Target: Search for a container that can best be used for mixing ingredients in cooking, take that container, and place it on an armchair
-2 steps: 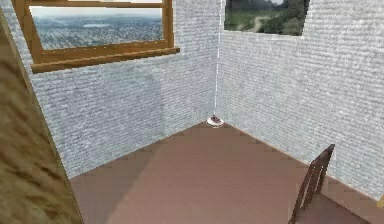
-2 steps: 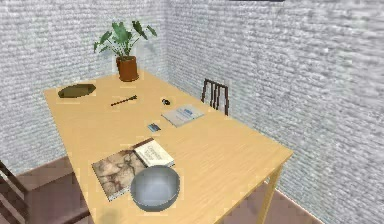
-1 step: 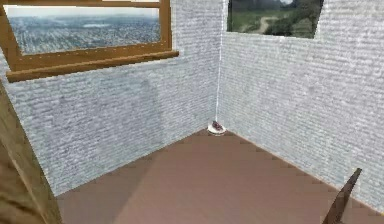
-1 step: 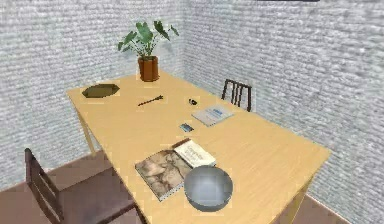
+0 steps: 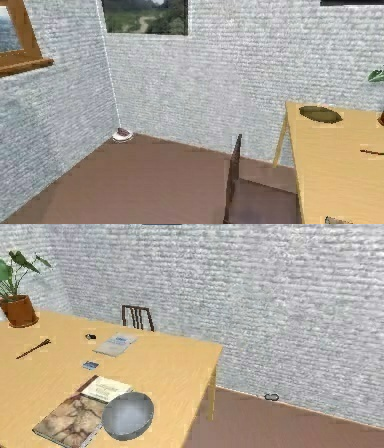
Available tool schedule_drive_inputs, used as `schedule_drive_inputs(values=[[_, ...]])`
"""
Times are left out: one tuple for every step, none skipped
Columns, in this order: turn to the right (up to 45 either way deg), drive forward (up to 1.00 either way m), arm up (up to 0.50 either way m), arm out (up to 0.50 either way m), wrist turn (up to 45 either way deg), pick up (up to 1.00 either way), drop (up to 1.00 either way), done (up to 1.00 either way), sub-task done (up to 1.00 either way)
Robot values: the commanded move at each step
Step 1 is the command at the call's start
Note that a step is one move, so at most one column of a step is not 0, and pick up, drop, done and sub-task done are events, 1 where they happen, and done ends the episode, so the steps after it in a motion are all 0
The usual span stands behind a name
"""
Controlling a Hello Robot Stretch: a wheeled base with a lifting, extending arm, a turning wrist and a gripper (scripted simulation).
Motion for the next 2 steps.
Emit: schedule_drive_inputs(values=[[0.0, 0.45, 0.00, 0.00, 0.0, 0.00, 0.00, 0.00, 0.00], [18.0, 0.00, 0.00, 0.00, 0.0, 0.00, 0.00, 0.00, 0.00]])
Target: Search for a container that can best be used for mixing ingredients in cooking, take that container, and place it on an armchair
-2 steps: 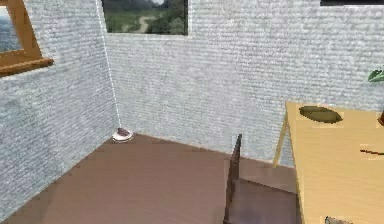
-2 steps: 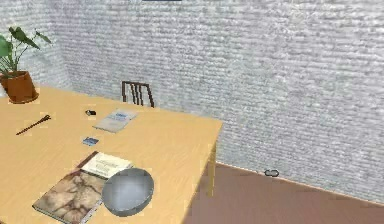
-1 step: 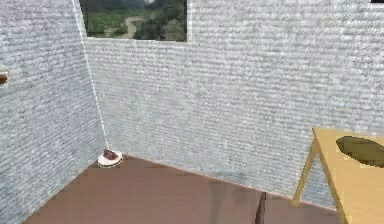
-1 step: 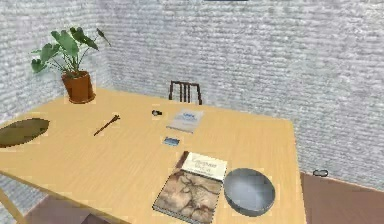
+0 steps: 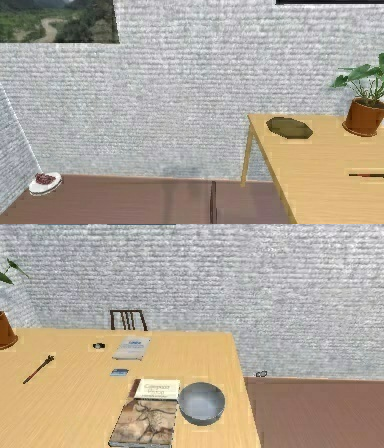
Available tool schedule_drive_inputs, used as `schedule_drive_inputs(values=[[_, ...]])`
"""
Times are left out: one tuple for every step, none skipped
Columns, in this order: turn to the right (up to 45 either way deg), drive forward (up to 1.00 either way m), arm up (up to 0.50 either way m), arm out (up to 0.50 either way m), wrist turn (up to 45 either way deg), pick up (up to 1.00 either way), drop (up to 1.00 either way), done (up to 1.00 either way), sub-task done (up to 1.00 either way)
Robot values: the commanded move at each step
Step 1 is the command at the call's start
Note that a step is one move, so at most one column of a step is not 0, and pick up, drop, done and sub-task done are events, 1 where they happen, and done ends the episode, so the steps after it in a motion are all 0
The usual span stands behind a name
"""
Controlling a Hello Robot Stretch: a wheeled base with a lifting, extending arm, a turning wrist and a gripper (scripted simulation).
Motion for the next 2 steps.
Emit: schedule_drive_inputs(values=[[0.0, 0.00, 0.50, 0.00, 0.0, 0.00, 0.00, 0.00, 0.00], [0.0, 0.00, 0.36, 0.00, 0.0, 0.00, 0.00, 0.00, 0.00]])
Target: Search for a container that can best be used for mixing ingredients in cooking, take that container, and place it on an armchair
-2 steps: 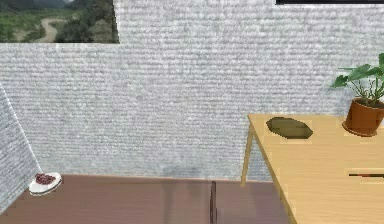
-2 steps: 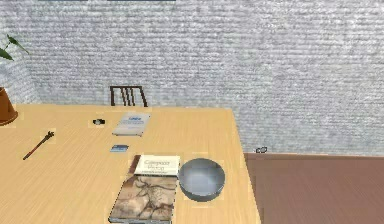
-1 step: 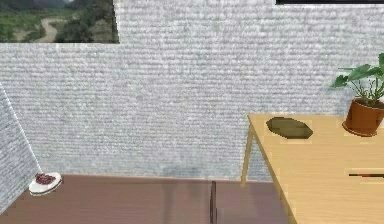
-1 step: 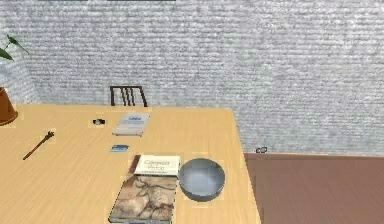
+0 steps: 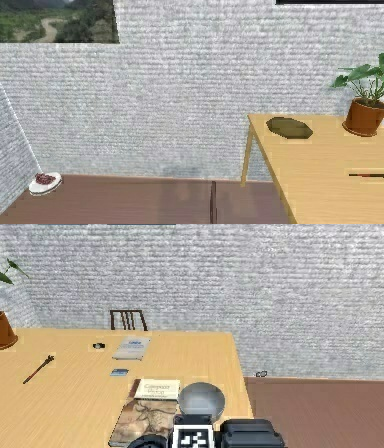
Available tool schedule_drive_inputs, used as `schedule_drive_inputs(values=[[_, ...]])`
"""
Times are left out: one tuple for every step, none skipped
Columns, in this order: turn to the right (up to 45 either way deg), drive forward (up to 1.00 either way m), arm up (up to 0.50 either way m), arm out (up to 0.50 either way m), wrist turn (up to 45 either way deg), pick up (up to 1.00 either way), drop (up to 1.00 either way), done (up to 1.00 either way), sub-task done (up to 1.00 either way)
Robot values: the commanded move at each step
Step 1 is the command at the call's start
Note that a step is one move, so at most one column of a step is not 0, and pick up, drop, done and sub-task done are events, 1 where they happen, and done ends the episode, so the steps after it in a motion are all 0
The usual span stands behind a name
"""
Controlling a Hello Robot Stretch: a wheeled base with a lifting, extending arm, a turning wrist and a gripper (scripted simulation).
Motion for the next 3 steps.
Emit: schedule_drive_inputs(values=[[0.0, 0.00, 0.00, 0.18, 0.0, 0.00, 0.00, 0.00, 0.00], [0.0, 0.00, 0.00, 0.00, 45.0, 0.00, 0.00, 0.00, 0.00], [0.0, 0.00, 0.00, 0.00, 45.0, 0.00, 0.00, 0.00, 0.00]])
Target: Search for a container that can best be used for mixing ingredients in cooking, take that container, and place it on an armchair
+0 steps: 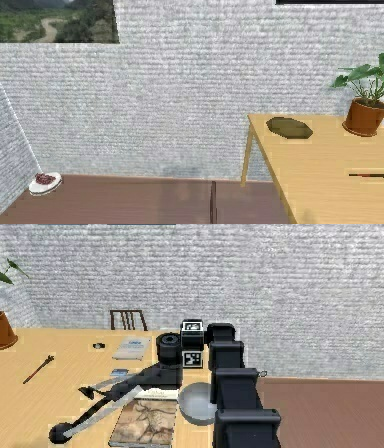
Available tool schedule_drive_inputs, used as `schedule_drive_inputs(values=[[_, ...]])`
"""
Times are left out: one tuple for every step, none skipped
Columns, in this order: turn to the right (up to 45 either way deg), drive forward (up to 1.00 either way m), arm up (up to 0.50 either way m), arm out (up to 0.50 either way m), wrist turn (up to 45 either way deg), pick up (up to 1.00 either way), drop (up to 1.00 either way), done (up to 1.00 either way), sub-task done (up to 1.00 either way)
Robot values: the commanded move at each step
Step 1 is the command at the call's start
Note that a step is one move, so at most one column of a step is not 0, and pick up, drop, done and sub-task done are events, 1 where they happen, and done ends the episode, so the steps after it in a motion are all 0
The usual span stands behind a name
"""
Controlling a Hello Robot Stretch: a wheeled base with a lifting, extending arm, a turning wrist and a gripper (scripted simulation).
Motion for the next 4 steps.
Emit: schedule_drive_inputs(values=[[0.0, 0.00, 0.00, 0.00, 45.0, 0.00, 0.00, 0.00, 0.00], [0.0, 0.00, 0.00, 0.00, 45.0, 0.00, 0.00, 0.00, 0.00], [0.0, 0.00, 0.00, 0.00, 9.0, 0.00, 0.00, 0.00, 0.00], [0.0, 0.00, -0.30, 0.00, 0.0, 0.00, 0.00, 0.00, 0.00]])
